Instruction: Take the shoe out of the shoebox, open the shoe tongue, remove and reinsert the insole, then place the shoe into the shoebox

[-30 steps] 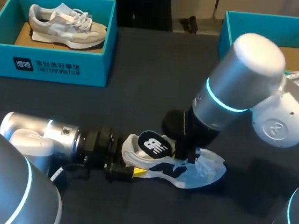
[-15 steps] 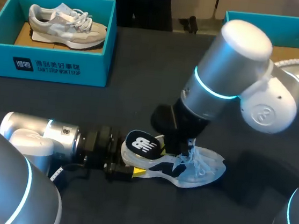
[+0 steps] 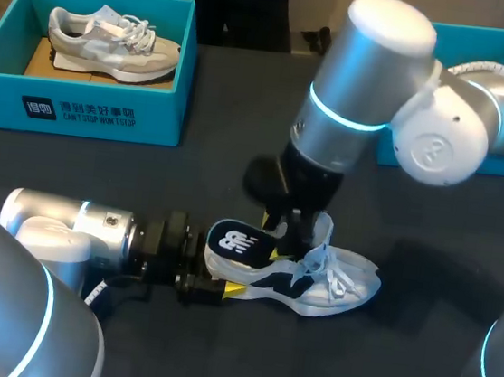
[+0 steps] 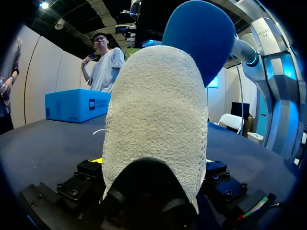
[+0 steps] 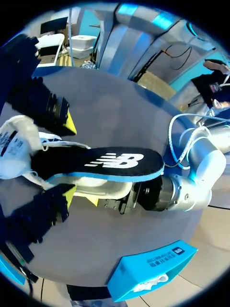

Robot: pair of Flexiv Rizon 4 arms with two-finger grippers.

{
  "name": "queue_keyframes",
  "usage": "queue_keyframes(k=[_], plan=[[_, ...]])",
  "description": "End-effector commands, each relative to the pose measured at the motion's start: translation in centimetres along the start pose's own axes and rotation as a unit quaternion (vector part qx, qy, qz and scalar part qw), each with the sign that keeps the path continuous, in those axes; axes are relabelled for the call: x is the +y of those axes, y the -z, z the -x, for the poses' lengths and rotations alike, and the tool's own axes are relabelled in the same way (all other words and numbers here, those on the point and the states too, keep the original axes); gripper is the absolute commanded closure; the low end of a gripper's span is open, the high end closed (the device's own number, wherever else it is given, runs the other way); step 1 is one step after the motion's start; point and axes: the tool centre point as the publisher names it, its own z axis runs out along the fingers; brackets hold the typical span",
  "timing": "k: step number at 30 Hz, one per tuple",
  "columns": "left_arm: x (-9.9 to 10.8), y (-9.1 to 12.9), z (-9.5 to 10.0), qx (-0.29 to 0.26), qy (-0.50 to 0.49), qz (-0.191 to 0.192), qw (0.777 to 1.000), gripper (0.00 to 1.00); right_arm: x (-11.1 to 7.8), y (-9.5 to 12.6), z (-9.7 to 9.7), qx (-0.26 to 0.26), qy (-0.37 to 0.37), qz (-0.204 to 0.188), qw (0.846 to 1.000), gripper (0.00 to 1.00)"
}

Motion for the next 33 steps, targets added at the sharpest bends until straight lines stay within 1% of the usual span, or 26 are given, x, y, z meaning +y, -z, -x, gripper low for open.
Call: queue_keyframes(k=[1,4,6,8,12,13,14,15,16,17,18,19,25,26,27,29,30,33], plan=[[0.0,-0.1,0.0,0.000,0.000,0.000,1.000,1.00,-0.3,0.9,0.9,0.019,0.007,0.008,1.000,0.00],[0.0,-0.1,0.0,0.000,0.000,0.000,1.000,1.00,-0.5,1.1,1.4,0.029,0.014,0.020,0.999,0.00],[0.0,-0.1,0.0,0.000,0.000,0.000,1.000,1.00,-0.5,1.2,1.6,0.034,0.015,0.020,0.999,0.00],[0.0,-0.1,0.0,0.000,0.000,0.000,1.000,1.00,-0.3,1.3,1.8,0.036,0.025,0.033,0.998,0.02],[0.0,-0.1,0.0,0.000,0.000,0.000,1.000,1.00,0.2,1.3,2.0,0.046,0.029,0.038,0.998,0.17],[0.0,-0.1,0.0,0.000,0.000,0.000,1.000,1.00,0.2,1.3,2.1,0.051,0.026,0.043,0.997,0.24],[0.0,-0.1,0.0,0.000,0.000,0.000,1.000,1.00,0.3,1.3,2.2,0.054,0.029,0.047,0.997,0.38],[0.0,-0.1,0.0,0.000,0.000,0.000,1.000,1.00,0.5,1.2,2.3,0.060,0.028,0.043,0.997,0.45],[0.0,-0.1,0.0,0.000,0.000,0.000,1.000,1.00,0.6,1.1,2.3,0.062,0.026,0.043,0.997,0.42],[0.0,-0.1,0.0,0.000,0.000,0.000,1.000,1.00,0.8,1.0,2.2,0.064,0.028,0.050,0.996,0.43],[0.0,-0.1,0.0,0.000,0.000,0.000,1.000,1.00,0.9,0.8,2.2,0.066,0.028,0.054,0.996,0.45],[0.0,-0.1,0.0,0.000,0.000,0.000,1.000,1.00,1.0,0.6,2.1,0.068,0.025,0.061,0.995,0.51],[0.0,-0.1,0.0,0.000,0.000,0.000,1.000,1.00,1.4,-0.1,2.2,0.082,0.016,0.074,0.994,0.65],[0.0,-0.1,0.0,0.000,0.000,0.000,1.000,1.00,1.5,-0.1,2.2,0.083,0.015,0.076,0.994,0.69],[0.0,-0.1,0.0,0.000,0.000,0.000,1.000,1.00,1.6,-0.2,2.1,0.084,0.014,0.078,0.993,0.75],[0.0,-0.1,0.0,0.000,0.000,0.000,1.000,1.00,1.6,-0.2,2.0,0.086,0.009,0.083,0.993,0.97],[0.0,-0.1,0.0,0.000,0.000,0.000,1.000,1.00,1.5,-0.1,2.0,0.086,0.004,0.083,0.993,1.00],[0.0,-0.1,0.0,0.000,0.000,0.000,1.000,1.00,1.3,0.4,1.9,0.086,-0.001,0.081,0.993,1.00]])
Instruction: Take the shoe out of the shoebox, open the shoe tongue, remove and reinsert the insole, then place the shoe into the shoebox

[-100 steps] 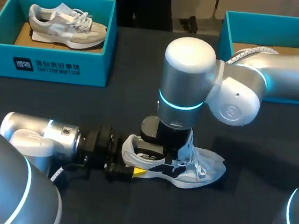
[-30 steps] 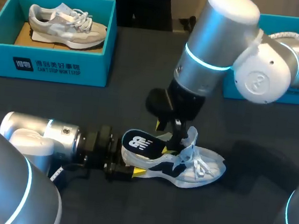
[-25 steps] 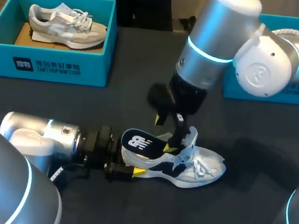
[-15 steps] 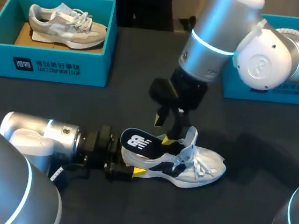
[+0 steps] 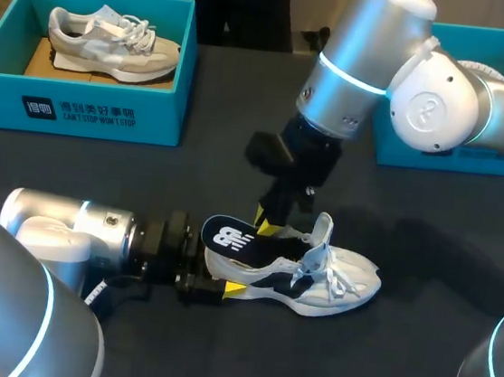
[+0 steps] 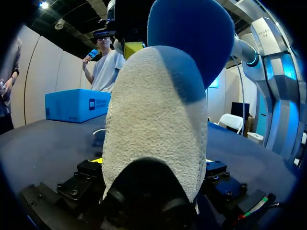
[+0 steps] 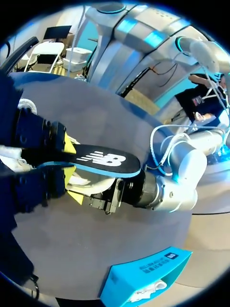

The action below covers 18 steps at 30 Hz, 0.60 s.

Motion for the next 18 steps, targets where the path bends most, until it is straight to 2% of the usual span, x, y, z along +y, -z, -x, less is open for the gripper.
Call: queue_keyframes(k=[1,10,11,12,18], plan=[[0.0,-0.1,0.0,0.000,0.000,0.000,1.000,1.00,-0.1,0.6,-0.1,-0.001,-0.004,-0.002,1.000,1.00],[0.0,-0.1,0.0,0.000,0.000,0.000,1.000,1.00,-0.1,3.1,-0.1,0.003,-0.005,0.005,1.000,1.00],[0.0,-0.1,0.0,0.000,0.000,0.000,1.000,1.00,0.0,3.1,0.0,0.006,-0.004,0.004,1.000,0.93],[0.0,-0.1,0.0,0.000,0.000,0.000,1.000,1.00,0.1,3.2,0.1,0.008,-0.005,0.001,1.000,0.89],[0.0,-0.1,0.0,0.000,0.000,0.000,1.000,1.00,0.7,4.2,-0.2,-0.008,-0.014,-0.007,1.000,1.00]])
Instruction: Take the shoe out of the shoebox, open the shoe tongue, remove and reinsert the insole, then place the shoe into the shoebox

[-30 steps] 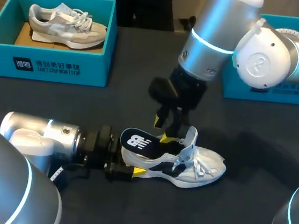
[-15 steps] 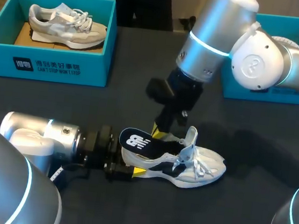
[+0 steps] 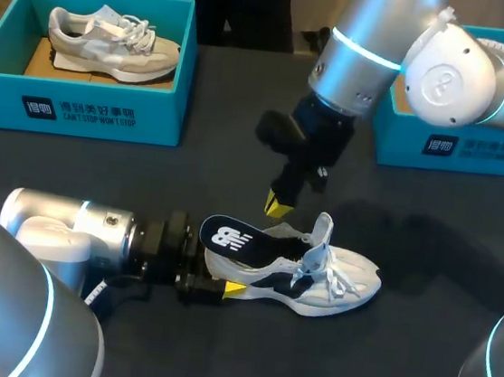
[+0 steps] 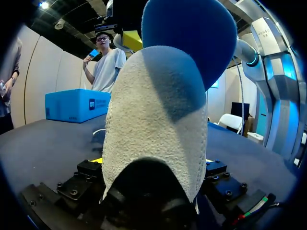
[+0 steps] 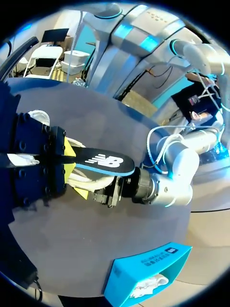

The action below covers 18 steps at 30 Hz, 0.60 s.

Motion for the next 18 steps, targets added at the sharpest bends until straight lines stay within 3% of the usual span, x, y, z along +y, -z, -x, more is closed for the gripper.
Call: queue_keyframes(k=[1,2,4,7,12,18], plan=[[0.0,-0.1,0.0,0.000,0.000,0.000,1.000,1.00,0.8,0.6,-0.5,-0.013,-0.003,-0.008,1.000,1.00],[0.0,-0.1,0.0,0.000,0.000,0.000,1.000,1.00,1.0,0.5,-0.6,-0.015,-0.004,-0.010,1.000,0.98],[0.0,-0.1,0.0,0.000,0.000,0.000,1.000,1.00,1.3,0.2,-0.8,-0.018,-0.007,-0.018,1.000,0.81],[0.0,-0.1,0.0,0.000,0.000,0.000,1.000,1.00,1.4,-0.5,-1.3,-0.023,-0.009,-0.023,0.999,0.71],[0.0,-0.1,0.0,0.000,0.000,0.000,1.000,1.00,1.4,-1.8,-1.6,-0.033,-0.023,-0.030,0.999,0.70],[0.0,-0.1,0.0,0.000,0.000,0.000,1.000,1.00,0.8,-3.7,-0.6,-0.029,-0.031,-0.018,0.999,0.70]])
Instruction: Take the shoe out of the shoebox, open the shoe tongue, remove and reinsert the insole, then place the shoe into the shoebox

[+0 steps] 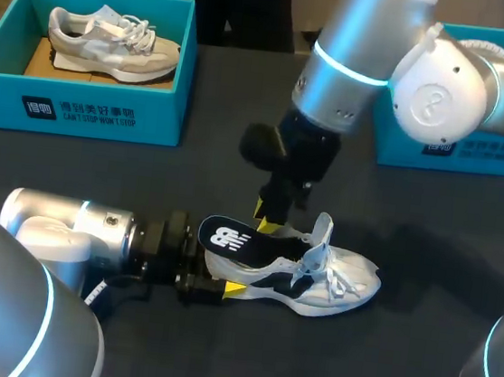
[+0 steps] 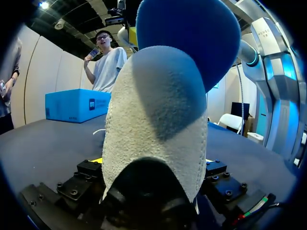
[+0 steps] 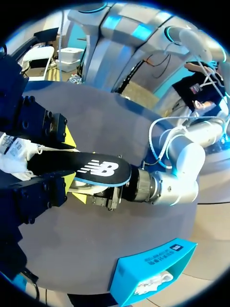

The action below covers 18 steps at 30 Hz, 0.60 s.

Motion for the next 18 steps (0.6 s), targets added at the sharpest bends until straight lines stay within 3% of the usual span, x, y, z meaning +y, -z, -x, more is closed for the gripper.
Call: queue_keyframes(k=[1,14,18], plan=[[0.0,-0.1,0.0,0.000,0.000,0.000,1.000,1.00,-0.3,-2.1,1.0,0.006,-0.001,0.011,1.000,0.70],[0.0,-0.1,0.0,0.000,0.000,0.000,1.000,1.00,-0.7,-4.5,2.3,0.022,-0.007,0.025,0.999,0.74],[0.0,-0.1,0.0,0.000,0.000,0.000,1.000,1.00,-0.6,-4.8,2.3,0.024,-0.007,0.027,0.999,0.83]])
